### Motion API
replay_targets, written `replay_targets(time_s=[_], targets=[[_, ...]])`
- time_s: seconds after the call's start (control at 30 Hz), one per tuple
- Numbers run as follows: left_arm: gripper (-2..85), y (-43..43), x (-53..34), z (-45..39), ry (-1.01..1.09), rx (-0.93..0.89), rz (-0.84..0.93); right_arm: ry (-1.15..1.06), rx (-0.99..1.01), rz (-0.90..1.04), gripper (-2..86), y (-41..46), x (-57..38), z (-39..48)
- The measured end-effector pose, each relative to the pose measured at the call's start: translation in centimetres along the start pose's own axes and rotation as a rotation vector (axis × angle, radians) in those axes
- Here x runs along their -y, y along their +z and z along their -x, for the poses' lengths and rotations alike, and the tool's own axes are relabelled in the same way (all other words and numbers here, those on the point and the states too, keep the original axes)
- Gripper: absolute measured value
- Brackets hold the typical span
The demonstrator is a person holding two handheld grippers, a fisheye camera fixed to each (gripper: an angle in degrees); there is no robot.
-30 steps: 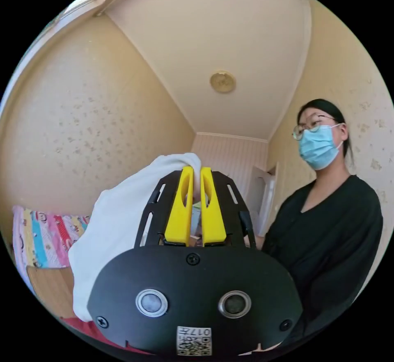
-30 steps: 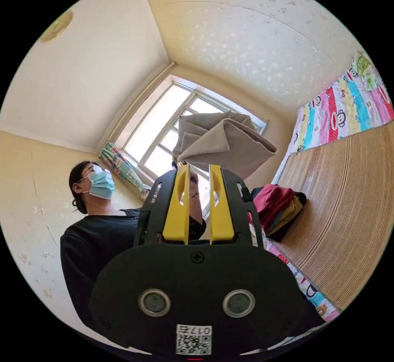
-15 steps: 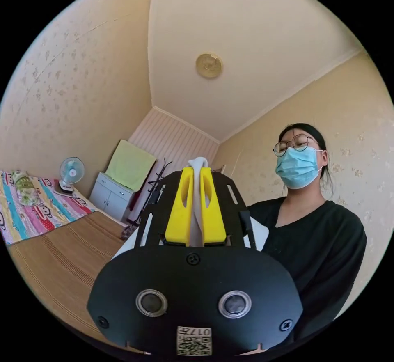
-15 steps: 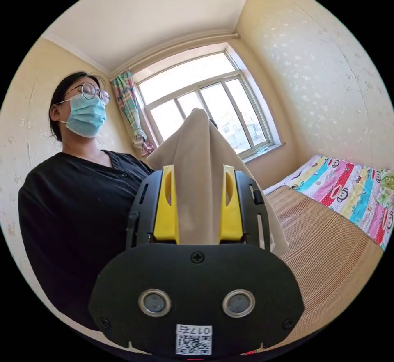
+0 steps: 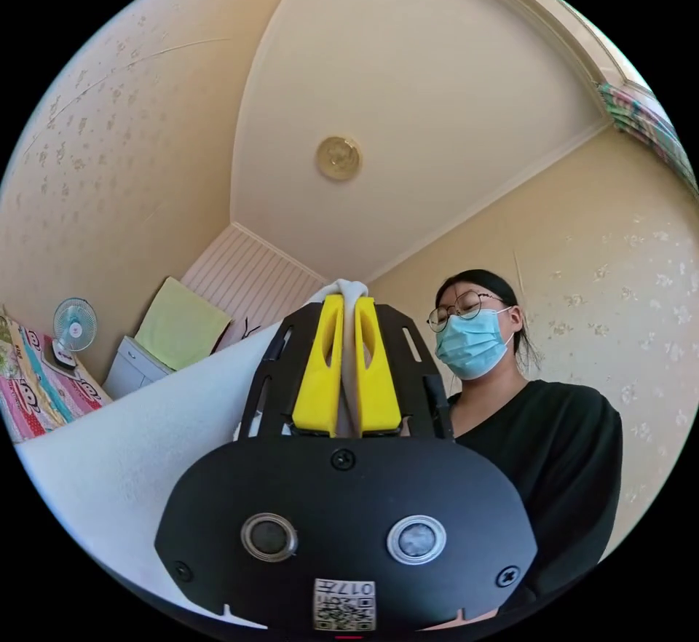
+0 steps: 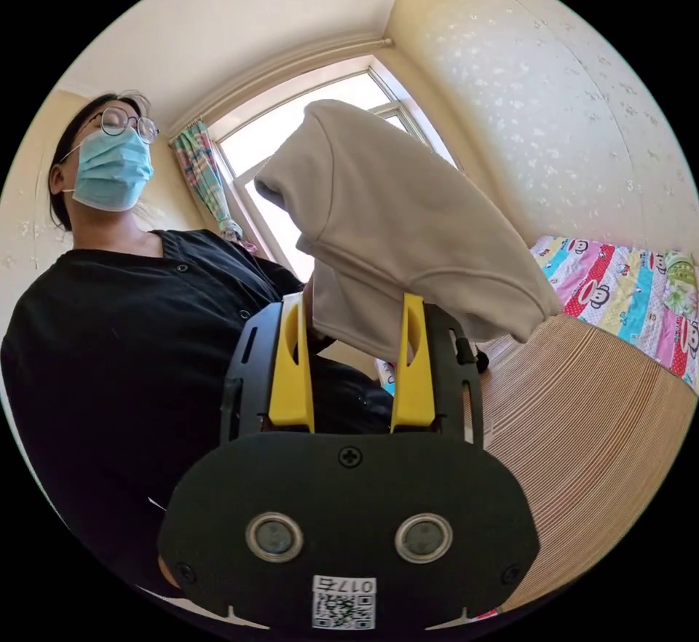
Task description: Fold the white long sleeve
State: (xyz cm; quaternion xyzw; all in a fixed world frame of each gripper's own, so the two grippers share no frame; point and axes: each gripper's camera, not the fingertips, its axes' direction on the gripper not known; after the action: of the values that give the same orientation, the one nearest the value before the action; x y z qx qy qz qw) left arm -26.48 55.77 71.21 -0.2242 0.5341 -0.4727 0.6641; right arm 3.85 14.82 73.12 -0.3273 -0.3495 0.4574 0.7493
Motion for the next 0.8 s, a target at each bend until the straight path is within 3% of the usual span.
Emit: replay_targets(time_s=[0.33,0.5,0.63,0.8], targets=[[0.3,2.9,-1.1,3.8,-0.025,0.113,0.126,0.162,-0.131,-0.213,12.6,-0.9,0.0,-4.6],[0.3,2.2,-1.5,4.1,-0.007,0.181,0.140,0.130,-0.396,-0.334,14.5,-2.5,0.4,-3.5],[0.3,3.4,-2.3,5.5,0.004,0.086,0.143,0.085,-0.511,-0.305,17.9,0.4,1.2,-3.7],[0.2,4.0,-2.7,7.2,0.017,-0.094,0.105,0.072,-0.309,-0.348,19.1,1.5,0.9,-5.4]])
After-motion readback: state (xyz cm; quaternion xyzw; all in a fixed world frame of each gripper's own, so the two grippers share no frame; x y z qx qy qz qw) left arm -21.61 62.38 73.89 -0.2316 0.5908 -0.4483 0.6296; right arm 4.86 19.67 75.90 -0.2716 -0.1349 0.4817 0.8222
